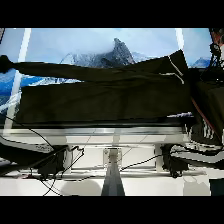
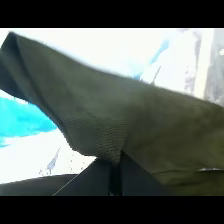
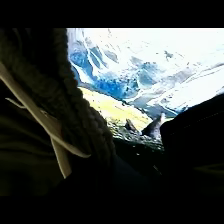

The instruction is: Fold the clothes and pants, and hang the long-sleeved shirts on hangers.

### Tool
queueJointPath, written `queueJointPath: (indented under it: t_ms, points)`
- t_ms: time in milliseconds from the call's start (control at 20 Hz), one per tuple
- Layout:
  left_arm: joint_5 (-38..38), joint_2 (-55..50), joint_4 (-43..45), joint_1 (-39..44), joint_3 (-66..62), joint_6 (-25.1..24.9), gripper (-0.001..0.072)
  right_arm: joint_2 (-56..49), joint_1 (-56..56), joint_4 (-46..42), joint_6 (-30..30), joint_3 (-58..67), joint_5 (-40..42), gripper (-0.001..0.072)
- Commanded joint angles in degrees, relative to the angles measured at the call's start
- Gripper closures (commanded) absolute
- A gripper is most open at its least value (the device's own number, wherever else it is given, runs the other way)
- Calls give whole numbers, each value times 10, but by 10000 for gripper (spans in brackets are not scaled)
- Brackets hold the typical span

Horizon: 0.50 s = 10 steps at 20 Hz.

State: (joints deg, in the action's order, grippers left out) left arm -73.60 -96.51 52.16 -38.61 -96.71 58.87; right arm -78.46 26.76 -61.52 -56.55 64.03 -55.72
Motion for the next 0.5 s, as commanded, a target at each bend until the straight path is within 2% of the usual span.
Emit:
queueJointPath:
  t_ms: [0, 100, 350, 450]
  points:
    - [-1, 92, 0, -5, 0, -64, 676, 1, 0, -20, 0, 0, -2, 686]
    - [1, 134, 1, -5, 0, -82, 676, 1, 0, -29, 0, 0, -2, 686]
    - [7, 189, 2, -5, 0, -79, 678, 1, 0, -35, 0, 0, -8, 686]
    - [18, 195, 5, -5, 0, -48, 678, 1, 0, -35, 0, 0, -8, 686]
